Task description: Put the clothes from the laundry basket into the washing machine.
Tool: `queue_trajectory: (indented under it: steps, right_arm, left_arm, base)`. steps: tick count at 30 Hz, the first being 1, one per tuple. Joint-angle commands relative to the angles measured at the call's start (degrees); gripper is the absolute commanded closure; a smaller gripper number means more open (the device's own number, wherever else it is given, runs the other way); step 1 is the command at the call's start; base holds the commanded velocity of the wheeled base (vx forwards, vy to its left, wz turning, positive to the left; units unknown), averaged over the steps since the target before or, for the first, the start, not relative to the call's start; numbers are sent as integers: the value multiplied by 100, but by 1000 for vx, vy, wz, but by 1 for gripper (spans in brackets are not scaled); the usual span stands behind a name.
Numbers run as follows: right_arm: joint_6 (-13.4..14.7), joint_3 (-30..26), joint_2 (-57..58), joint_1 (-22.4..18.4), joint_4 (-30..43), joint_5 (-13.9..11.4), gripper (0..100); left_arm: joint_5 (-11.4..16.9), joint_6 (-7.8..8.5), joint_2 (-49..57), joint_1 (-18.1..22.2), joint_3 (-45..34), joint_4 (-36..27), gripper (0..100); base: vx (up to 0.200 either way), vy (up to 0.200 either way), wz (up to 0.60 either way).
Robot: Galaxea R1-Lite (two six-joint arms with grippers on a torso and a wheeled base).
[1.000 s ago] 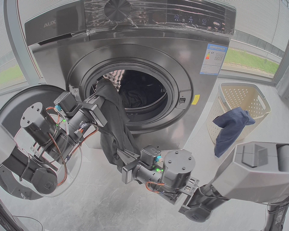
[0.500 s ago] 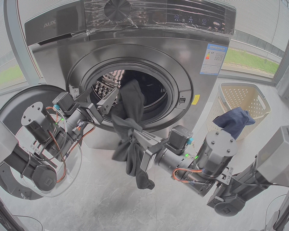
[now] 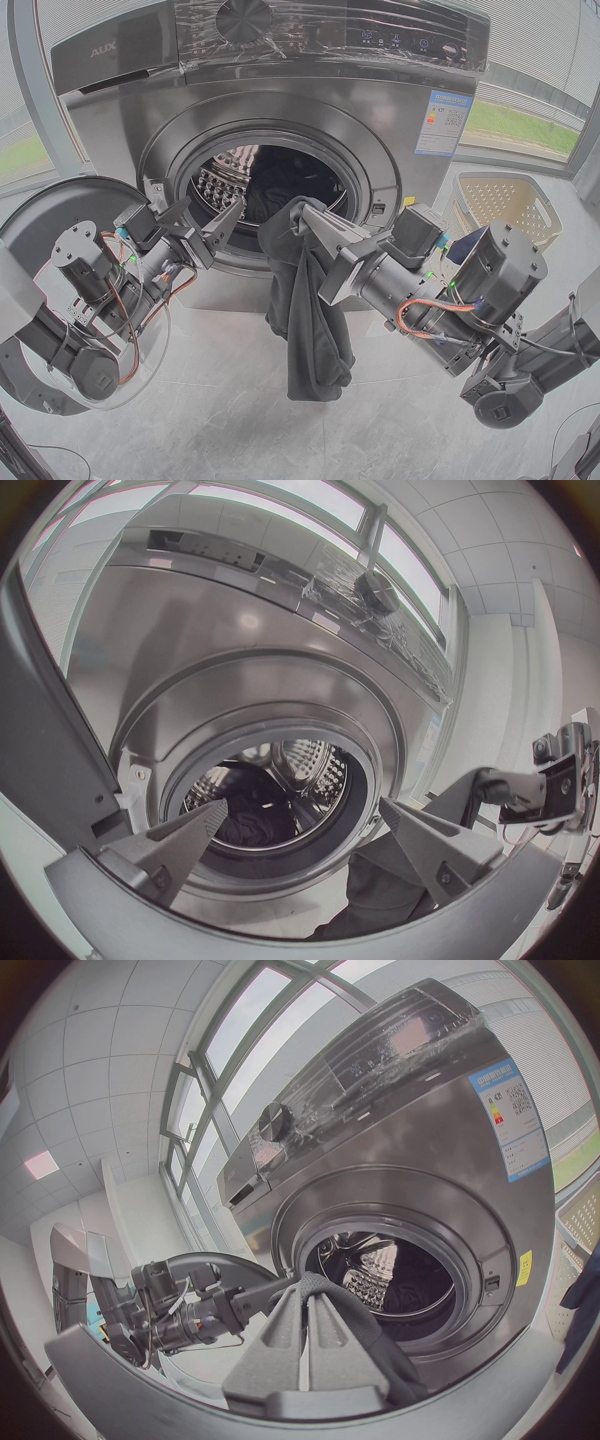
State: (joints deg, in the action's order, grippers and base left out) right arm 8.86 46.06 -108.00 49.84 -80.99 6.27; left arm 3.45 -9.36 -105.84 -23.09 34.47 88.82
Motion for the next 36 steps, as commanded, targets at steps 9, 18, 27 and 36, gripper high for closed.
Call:
queue_trajectory:
  steps: [9,18,27,36]
  right_arm:
    - [10,114,51,9,-4,-3,100]
    - [10,105,95,35,-13,-11,100]
    - [10,97,95,123,-13,-11,100]
    - [1,114,86,211,-4,-20,100]
  left_arm:
    - [323,49,-112,-47,-617,21,0]
    - [622,57,-174,-47,-916,21,0]
    - [666,84,-701,-99,-907,30,0]
    - [683,75,-1193,-134,-371,30,0]
  base:
    - [0,0,0]
    - [0,0,0]
    - [0,0,0]
    - [0,0,0]
